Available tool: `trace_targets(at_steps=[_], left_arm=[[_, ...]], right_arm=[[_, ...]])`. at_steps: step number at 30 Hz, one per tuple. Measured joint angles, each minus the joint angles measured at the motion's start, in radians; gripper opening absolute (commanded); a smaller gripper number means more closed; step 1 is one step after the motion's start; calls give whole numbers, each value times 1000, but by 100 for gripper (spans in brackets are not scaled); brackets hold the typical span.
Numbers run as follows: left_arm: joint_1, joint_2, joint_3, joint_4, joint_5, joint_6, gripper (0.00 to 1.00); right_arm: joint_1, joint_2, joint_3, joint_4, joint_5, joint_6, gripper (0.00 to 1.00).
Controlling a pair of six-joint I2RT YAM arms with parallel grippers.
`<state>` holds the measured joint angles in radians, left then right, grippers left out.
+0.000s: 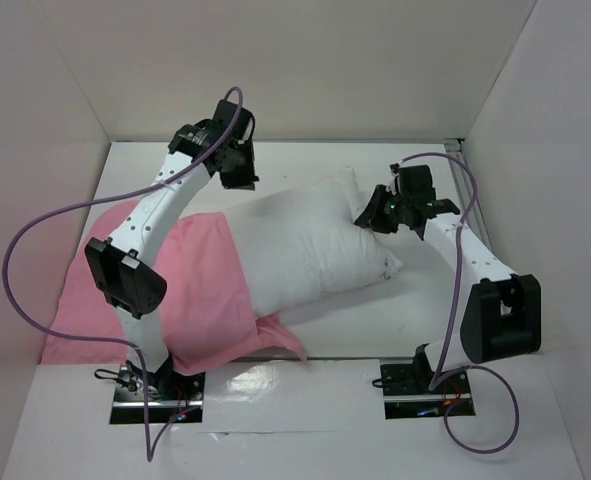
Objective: Put the pillow into the pillowcase
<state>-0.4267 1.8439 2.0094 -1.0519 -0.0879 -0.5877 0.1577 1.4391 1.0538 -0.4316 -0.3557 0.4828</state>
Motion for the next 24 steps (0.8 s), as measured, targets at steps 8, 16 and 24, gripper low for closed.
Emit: trace_targets(at_steps=[8,16,24], left_arm=[[-27,-5,24,-93,-169,-10,74],[-27,-80,-301,-122,-299,-100,72],[-31,-111,-327,-122,-385,-143,26]], right_arm=[[1,-19,0,-10,5,-31,84],[3,-20,-11,-10,7,-39,89],[18,-20,-15,-11,29,-40,89]])
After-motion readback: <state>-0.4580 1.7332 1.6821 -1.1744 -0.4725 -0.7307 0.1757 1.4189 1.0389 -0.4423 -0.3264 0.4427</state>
